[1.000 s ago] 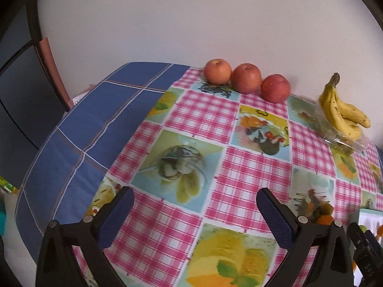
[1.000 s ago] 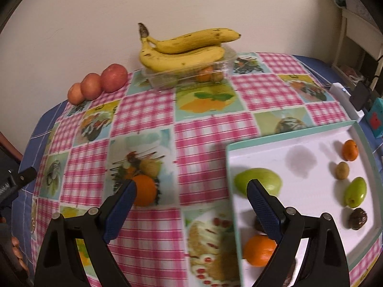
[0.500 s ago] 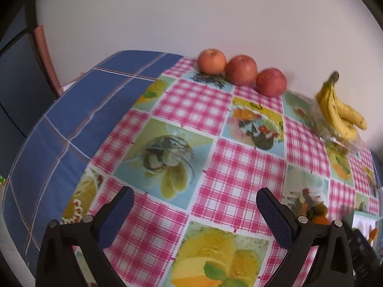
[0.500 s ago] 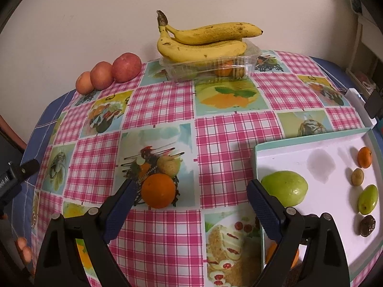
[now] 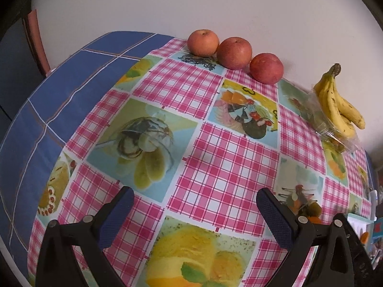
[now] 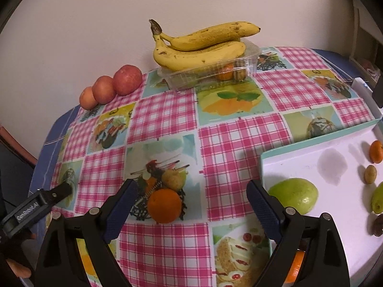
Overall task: Organize fruits
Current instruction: 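Move both grippers back toward the last fruits on the tablecloth, then grasp the last orange with the right gripper while the left gripper grasps a small brown round fruit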
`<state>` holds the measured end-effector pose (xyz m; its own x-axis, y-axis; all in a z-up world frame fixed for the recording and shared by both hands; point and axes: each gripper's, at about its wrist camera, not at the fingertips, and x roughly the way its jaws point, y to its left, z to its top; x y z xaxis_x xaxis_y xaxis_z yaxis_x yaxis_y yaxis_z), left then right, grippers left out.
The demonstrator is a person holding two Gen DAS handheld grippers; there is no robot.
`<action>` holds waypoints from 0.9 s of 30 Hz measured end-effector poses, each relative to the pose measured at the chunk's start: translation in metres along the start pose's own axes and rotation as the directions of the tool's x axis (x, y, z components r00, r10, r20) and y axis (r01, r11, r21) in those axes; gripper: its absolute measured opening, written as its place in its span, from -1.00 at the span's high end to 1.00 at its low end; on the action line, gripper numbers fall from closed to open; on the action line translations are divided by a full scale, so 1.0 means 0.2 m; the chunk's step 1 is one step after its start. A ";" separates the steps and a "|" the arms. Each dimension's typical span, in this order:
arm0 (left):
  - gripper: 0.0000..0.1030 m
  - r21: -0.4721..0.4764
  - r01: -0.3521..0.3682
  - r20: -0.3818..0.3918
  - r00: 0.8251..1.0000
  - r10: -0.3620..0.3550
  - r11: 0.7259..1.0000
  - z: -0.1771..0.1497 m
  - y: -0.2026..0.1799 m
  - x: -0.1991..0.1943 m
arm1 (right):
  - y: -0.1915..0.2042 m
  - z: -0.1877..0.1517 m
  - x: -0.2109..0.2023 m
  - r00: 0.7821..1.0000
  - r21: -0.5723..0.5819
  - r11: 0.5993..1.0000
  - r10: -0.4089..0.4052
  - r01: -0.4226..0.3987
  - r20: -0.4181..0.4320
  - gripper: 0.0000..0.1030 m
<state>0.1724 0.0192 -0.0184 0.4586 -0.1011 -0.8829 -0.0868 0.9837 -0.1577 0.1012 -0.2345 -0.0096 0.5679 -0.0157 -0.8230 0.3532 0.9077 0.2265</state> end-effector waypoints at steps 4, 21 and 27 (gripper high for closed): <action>-1.00 -0.012 -0.001 -0.007 1.000 0.000 1.000 0.00 0.01 0.02 | 0.02 0.00 0.03 1.000 -0.011 1.000 0.009 -0.010 -0.021 -0.52; -1.00 -0.018 0.005 -0.042 0.999 -0.006 1.000 0.00 0.00 0.05 | 0.12 -0.08 0.17 0.990 -0.078 0.997 0.012 -0.023 -0.139 0.00; -1.00 -0.024 0.008 -0.049 0.999 -0.009 1.000 0.00 -0.01 0.05 | 0.13 -0.08 0.17 0.989 -0.081 0.996 0.033 -0.046 -0.147 0.22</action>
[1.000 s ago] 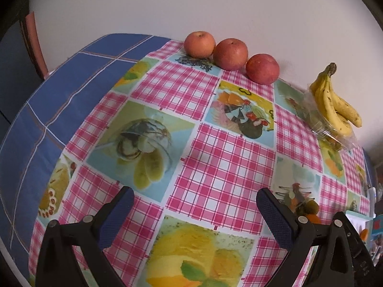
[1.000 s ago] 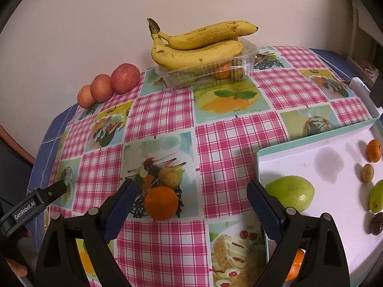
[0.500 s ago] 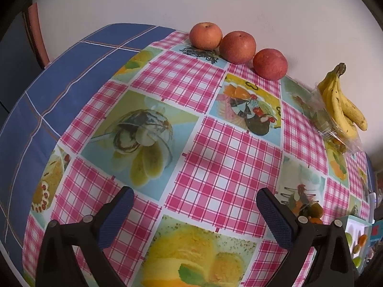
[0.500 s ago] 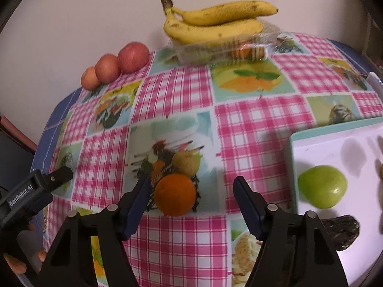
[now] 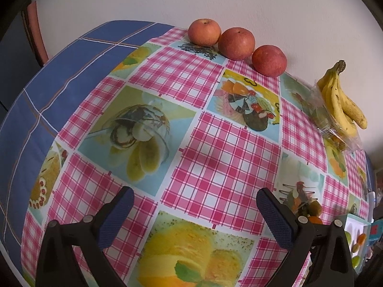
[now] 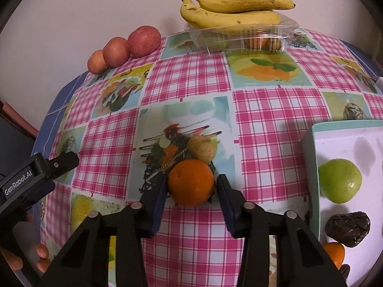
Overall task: Organize fruits
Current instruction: 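Grasp the last orange with the right gripper while the left gripper grasps a small brown round fruit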
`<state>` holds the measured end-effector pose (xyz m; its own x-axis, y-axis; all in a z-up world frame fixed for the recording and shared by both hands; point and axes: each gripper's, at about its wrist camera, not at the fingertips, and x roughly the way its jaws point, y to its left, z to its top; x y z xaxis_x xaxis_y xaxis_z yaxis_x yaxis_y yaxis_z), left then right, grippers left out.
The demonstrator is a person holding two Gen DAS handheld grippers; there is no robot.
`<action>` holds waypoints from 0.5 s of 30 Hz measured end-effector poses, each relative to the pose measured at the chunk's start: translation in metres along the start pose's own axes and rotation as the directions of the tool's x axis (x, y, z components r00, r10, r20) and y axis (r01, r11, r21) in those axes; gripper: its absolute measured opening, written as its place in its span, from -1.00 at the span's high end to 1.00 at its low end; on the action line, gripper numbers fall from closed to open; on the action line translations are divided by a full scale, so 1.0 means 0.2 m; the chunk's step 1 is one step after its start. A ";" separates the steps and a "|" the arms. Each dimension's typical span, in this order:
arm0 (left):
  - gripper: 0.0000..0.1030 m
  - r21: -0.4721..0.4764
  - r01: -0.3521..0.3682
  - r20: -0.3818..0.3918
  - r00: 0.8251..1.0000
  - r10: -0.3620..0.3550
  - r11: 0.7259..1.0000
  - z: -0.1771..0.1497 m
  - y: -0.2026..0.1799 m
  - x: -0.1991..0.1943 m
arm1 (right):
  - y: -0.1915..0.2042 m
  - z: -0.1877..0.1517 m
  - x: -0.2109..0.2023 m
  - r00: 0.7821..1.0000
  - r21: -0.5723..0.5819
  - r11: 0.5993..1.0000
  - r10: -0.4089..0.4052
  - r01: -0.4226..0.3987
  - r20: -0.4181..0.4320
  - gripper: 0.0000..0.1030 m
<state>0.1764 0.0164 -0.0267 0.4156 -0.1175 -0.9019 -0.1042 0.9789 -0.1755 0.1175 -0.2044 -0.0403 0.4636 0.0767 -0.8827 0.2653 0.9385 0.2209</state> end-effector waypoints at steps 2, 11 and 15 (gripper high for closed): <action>-1.00 0.000 0.002 0.003 1.000 -0.002 1.000 0.00 0.00 0.00 | 0.01 0.00 0.00 1.000 -0.007 1.000 0.001 -0.001 -0.002 0.23; -1.00 -0.017 0.037 0.013 0.999 -0.037 0.999 -0.01 -0.04 -0.03 | -0.02 0.00 -0.03 1.000 -0.008 1.000 0.018 -0.018 -0.012 0.24; -0.98 -0.019 0.047 0.009 0.999 -0.047 0.999 -0.02 -0.07 -0.03 | -0.06 0.00 -0.06 1.000 0.012 1.000 0.021 -0.021 -0.004 0.24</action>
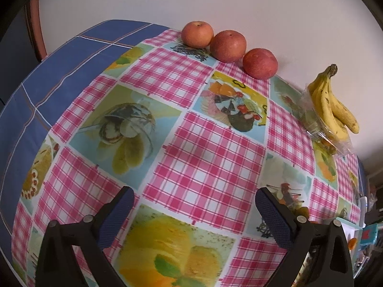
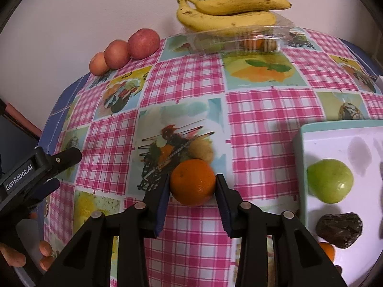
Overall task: Organize fruits
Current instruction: 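Grasp the last orange with the right gripper while the left gripper grasps a small brown round fruit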
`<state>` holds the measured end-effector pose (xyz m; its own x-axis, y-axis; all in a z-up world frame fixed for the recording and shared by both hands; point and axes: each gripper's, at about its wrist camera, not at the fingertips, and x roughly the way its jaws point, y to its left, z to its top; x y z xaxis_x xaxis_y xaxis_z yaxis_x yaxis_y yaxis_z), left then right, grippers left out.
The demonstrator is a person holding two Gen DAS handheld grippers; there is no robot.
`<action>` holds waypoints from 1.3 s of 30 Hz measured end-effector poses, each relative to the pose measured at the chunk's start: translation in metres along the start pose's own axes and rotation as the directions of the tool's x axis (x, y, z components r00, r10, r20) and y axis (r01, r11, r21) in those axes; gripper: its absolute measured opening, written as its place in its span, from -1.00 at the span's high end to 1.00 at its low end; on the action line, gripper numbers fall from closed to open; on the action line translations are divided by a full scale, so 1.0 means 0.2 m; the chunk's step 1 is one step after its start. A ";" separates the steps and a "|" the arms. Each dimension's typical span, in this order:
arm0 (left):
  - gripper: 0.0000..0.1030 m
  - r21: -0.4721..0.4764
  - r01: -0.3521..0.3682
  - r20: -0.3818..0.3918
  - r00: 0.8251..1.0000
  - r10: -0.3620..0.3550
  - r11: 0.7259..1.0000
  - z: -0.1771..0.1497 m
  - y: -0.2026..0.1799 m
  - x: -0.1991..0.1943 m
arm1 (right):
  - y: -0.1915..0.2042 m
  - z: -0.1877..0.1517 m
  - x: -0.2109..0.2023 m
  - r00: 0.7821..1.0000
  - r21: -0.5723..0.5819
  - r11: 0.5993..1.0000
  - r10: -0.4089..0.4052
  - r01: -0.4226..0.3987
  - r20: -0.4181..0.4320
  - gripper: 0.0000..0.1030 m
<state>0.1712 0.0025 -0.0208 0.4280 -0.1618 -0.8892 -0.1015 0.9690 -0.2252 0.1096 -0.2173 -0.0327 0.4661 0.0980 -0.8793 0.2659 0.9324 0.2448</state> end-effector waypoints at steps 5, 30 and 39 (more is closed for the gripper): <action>-0.84 0.019 0.040 -0.009 0.999 -0.040 0.999 -0.01 -0.07 0.01 | -0.06 0.03 -0.08 0.999 0.009 1.000 0.001 -0.001 0.034 0.24; 0.29 0.230 0.270 -0.103 0.962 -0.253 0.935 -0.23 -0.67 0.13 | -0.68 0.09 -0.41 0.978 0.224 0.972 -0.114 0.073 0.174 0.24; 0.51 0.225 0.266 -0.116 0.962 -0.245 0.937 -0.25 -0.69 0.19 | -0.67 0.09 -0.40 0.980 0.219 0.974 -0.098 0.059 0.171 0.24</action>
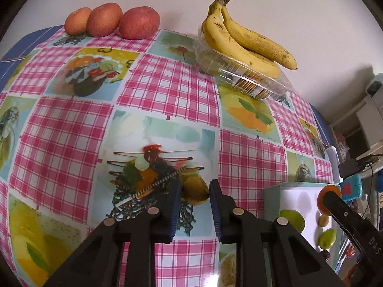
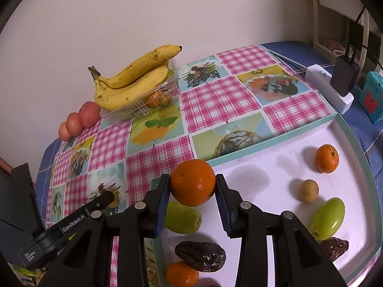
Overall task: Organize fruits
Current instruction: 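Grasp the last orange with the right gripper while the left gripper grasps a small brown round fruit, then carry the orange with the right gripper while the left gripper carries the small fruit over the tray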
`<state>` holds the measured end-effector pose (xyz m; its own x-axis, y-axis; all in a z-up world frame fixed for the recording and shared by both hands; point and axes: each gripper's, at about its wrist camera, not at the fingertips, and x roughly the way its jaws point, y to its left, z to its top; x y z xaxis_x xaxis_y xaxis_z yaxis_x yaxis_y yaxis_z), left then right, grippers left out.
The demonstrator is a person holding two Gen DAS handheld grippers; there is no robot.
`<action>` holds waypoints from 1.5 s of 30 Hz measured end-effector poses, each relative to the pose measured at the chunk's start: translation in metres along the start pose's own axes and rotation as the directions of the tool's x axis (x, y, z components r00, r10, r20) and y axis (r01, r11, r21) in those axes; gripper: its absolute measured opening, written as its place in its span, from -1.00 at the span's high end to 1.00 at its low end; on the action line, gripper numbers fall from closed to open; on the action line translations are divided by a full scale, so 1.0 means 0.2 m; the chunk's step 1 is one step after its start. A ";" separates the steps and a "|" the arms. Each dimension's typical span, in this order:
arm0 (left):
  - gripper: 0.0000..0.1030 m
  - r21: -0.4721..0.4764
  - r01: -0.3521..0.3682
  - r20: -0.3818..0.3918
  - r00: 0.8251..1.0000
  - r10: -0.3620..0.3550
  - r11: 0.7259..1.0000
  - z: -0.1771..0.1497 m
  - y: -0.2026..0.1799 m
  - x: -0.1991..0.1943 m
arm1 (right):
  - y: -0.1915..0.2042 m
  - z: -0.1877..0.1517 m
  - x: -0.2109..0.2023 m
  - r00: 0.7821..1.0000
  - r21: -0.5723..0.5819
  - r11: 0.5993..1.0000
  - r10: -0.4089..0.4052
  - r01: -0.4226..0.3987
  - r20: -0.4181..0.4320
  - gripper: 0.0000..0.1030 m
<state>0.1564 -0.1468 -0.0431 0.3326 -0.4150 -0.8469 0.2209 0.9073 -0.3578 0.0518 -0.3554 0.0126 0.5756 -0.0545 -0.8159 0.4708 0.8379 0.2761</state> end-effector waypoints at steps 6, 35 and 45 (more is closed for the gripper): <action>0.52 -0.015 0.025 0.018 1.000 -0.025 1.000 -0.01 0.00 -0.04 | -0.01 0.00 0.00 1.000 0.004 1.000 0.002 -0.002 0.001 0.24; 0.52 0.305 0.152 -0.021 0.988 -0.153 0.940 -0.24 -0.78 -0.14 | -0.72 0.06 -0.33 0.965 0.233 0.942 -0.259 0.241 0.049 0.24; 0.52 0.320 0.124 -0.099 0.990 -0.097 0.939 -0.33 -0.82 0.04 | -0.88 0.00 -0.24 0.960 0.268 0.924 -0.279 0.274 -0.023 0.24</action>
<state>0.0631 -0.2936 -0.0164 0.2169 -0.4926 -0.8428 0.5424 0.7786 -0.3155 -0.0588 -0.4995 0.0042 0.4059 -0.2730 -0.8722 0.7718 0.6135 0.1671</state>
